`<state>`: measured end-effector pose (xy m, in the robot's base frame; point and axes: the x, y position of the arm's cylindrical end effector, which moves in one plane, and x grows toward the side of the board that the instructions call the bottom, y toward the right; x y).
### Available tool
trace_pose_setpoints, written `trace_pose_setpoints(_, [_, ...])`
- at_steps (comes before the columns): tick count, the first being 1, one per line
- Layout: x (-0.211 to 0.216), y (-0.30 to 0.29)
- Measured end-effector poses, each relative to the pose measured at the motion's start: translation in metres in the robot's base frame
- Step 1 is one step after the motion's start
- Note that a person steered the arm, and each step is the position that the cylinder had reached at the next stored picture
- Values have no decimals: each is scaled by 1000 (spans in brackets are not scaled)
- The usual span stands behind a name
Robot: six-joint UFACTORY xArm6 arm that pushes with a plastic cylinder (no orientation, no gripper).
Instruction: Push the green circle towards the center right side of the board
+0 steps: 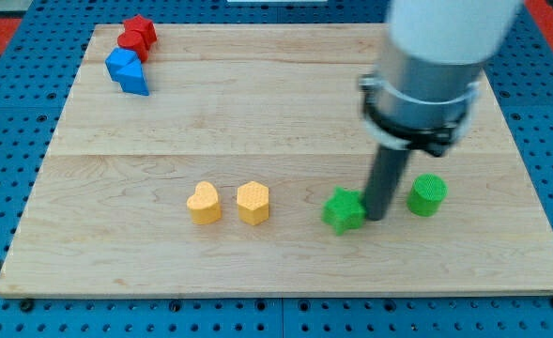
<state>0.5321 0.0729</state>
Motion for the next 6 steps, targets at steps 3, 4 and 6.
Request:
trace_pose_setpoints(3, [-16,138])
trace_pose_setpoints(4, [-26,155])
trace_pose_setpoints(6, [-61,253])
